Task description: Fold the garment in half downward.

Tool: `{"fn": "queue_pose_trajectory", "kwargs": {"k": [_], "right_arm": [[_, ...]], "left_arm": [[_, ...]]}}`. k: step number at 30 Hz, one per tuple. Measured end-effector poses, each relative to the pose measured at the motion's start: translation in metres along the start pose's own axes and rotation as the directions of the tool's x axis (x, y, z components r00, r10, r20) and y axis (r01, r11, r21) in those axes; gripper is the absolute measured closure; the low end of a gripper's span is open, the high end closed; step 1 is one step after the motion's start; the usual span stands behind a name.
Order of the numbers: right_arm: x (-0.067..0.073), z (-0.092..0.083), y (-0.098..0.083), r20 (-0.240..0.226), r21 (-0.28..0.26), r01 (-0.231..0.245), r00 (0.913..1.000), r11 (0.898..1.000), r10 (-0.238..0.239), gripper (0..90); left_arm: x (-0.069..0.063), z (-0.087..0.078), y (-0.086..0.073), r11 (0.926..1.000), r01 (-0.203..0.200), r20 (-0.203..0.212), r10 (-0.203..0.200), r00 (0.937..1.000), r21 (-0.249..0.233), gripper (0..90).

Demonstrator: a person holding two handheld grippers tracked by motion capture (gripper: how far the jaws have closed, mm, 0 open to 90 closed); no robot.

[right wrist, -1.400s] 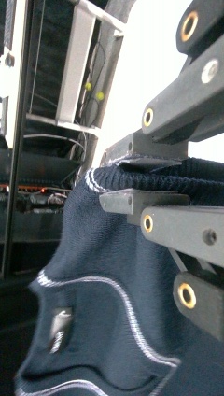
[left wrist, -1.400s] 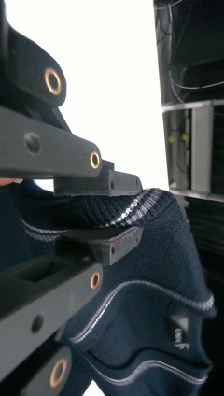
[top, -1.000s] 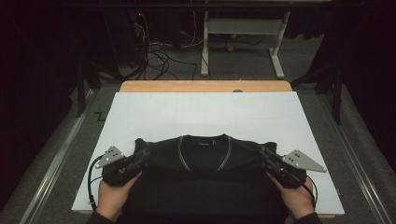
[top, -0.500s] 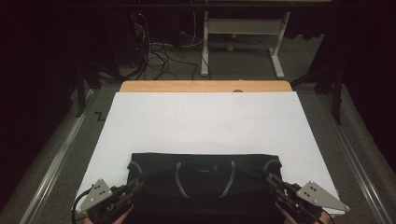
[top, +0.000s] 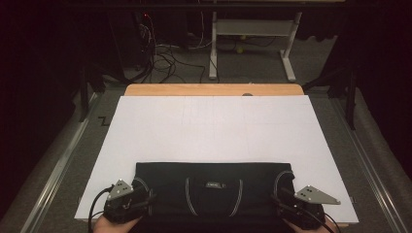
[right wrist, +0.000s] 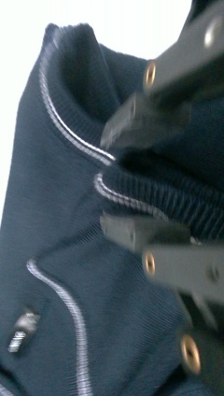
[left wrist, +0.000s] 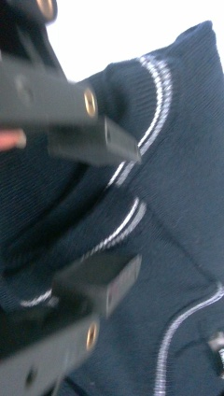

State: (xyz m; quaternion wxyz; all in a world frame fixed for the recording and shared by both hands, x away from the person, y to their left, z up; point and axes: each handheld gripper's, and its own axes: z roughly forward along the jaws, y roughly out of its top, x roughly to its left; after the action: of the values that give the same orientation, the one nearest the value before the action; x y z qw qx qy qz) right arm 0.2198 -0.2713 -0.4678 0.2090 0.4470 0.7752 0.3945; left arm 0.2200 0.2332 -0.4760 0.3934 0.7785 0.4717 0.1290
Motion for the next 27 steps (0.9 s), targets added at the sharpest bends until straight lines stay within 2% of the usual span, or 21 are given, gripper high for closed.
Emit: {"fn": "queue_pose_trajectory", "kwargs": {"k": [1, 3, 4, 6, 10, 12, 14, 16, 17, 19, 21, 22, 27], "right_arm": [[-0.001, -0.003, 0.001, 0.015, -0.028, -0.007, 0.9999, 1.0, 0.008, 43.1], [-0.005, -0.008, 0.004, 0.034, -0.079, -0.027, 0.999, 0.997, 0.03, 40.2], [-0.009, -0.009, 0.006, 0.046, -0.094, -0.036, 0.9981, 0.995, 0.041, 39.5], [-0.017, -0.006, 0.015, 0.072, -0.107, -0.051, 0.9956, 0.993, 0.059, 39.5], [-0.039, 0.01, 0.032, 0.128, -0.09, -0.089, 0.9867, 0.992, 0.1, 37.7], [-0.051, 0.029, 0.039, 0.194, -0.044, -0.099, 0.9753, 0.994, 0.106, 33.9], [-0.054, 0.035, 0.04, 0.189, -0.025, -0.116, 0.9748, 0.993, 0.118, 32.9], [-0.061, 0.046, 0.04, 0.178, 0.017, -0.151, 0.9732, 0.988, 0.146, 32.0], [-0.062, 0.049, 0.039, 0.171, 0.035, -0.157, 0.974, 0.987, 0.149, 32.0], [-0.062, 0.057, 0.037, 0.161, 0.09, -0.148, 0.978, 0.985, 0.132, 32.0], [-0.056, 0.059, 0.036, 0.181, 0.088, -0.118, 0.9783, 0.989, 0.101, 35.7], [-0.055, 0.059, 0.037, 0.178, 0.092, -0.121, 0.9786, 0.988, 0.103, 38.4], [-0.05, 0.059, 0.038, 0.173, 0.096, -0.111, 0.9804, 0.989, 0.094, 46.6]], "left_arm": [[0.0, -0.003, 0.001, 0.9998, -0.002, -0.013, 0.001, 0.9999, -0.017, 29.1], [0.004, -0.008, 0.005, 0.9989, 0.005, -0.036, -0.006, 0.9993, -0.047, 19.9], [0.008, -0.007, 0.009, 0.9983, 0.017, -0.059, -0.021, 0.998, -0.056, 17.0], [0.017, -0.004, 0.016, 0.9969, 0.038, -0.08, -0.044, 0.9958, -0.069, 13.6], [0.045, 0.011, 0.031, 0.9905, 0.125, -0.085, -0.129, 0.988, -0.058, 13.6], [0.059, 0.024, 0.037, 0.9824, 0.185, -0.063, -0.187, 0.9804, -0.023, 13.6], [0.063, 0.034, 0.039, 0.9783, 0.207, -0.074, -0.206, 0.9757, 0.005, 13.6], [0.062, 0.04, 0.04, 0.9792, 0.199, -0.087, -0.196, 0.9768, 0.037, 13.6], [0.059, 0.042, 0.04, 0.983, 0.179, -0.108, -0.173, 0.979, 0.043, 13.8], [0.054, 0.044, 0.041, 0.9881, 0.141, -0.15, -0.13, 0.9801, 0.062, 13.7], [0.049, 0.047, 0.041, 0.9902, 0.114, -0.185, -0.098, 0.978, 0.081, 13.9], [0.048, 0.047, 0.042, 0.9904, 0.107, -0.187, -0.09, 0.9784, 0.087, 14.6], [0.041, 0.048, 0.046, 0.9911, 0.088, -0.157, -0.071, 0.985, 0.101, 36.4]]}}
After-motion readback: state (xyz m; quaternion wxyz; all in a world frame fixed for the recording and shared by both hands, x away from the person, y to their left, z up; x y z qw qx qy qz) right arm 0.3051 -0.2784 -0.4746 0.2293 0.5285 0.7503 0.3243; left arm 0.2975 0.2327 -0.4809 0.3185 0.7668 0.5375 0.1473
